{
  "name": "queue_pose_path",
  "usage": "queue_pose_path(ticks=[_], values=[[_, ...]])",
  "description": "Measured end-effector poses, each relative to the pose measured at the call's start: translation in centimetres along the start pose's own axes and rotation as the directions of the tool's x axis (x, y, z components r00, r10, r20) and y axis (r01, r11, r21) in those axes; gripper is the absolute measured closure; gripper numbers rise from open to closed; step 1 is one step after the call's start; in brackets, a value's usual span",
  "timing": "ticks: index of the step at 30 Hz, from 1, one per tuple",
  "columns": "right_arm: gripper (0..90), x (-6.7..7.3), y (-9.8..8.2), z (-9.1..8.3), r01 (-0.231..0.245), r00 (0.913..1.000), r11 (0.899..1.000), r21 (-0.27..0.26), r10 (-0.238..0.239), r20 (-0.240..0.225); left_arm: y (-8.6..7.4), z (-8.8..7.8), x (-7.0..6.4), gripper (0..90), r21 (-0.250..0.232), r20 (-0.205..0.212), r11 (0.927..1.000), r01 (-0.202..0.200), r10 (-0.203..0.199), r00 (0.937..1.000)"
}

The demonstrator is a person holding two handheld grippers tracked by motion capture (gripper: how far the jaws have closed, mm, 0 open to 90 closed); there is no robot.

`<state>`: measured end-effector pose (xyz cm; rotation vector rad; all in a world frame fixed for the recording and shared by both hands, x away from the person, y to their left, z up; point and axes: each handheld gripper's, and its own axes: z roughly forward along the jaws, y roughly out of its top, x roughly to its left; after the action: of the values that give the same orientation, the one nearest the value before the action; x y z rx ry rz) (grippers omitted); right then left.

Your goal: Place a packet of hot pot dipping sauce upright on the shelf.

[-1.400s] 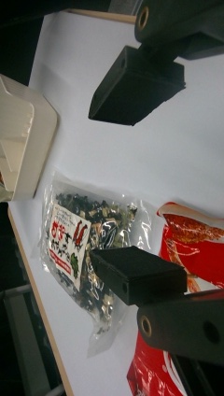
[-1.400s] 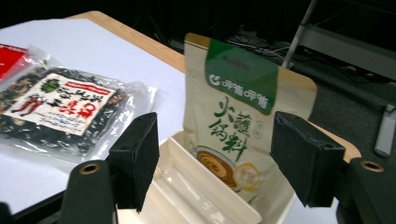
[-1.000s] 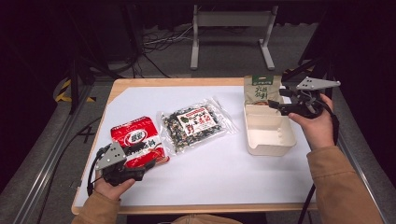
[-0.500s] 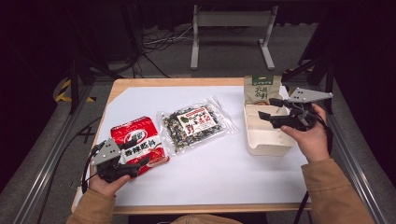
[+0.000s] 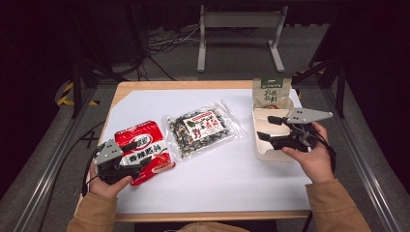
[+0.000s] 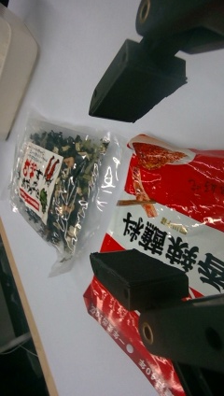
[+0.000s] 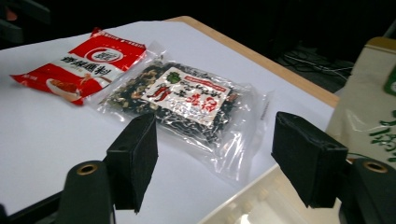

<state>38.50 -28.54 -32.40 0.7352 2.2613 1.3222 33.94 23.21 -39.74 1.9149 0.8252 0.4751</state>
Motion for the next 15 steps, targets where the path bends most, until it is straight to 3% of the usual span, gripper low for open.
queue_pose_path(ticks=[11, 15], values=[[31.1, 1.2, -0.8, 1.1, 0.012, 0.9990, 1.000, 0.000, -0.012, -0.043, -0.4, -0.2, 1.3, 26.6, -0.012, -0.027, 0.9992, 0.039, -0.039, 0.9989], [30.9, 1.4, -1.0, 1.1, 0.013, 0.9989, 1.000, 0.003, -0.012, -0.045, -0.5, -0.5, 1.9, 27.5, -0.028, -0.036, 0.9962, 0.082, -0.083, 0.9959]])
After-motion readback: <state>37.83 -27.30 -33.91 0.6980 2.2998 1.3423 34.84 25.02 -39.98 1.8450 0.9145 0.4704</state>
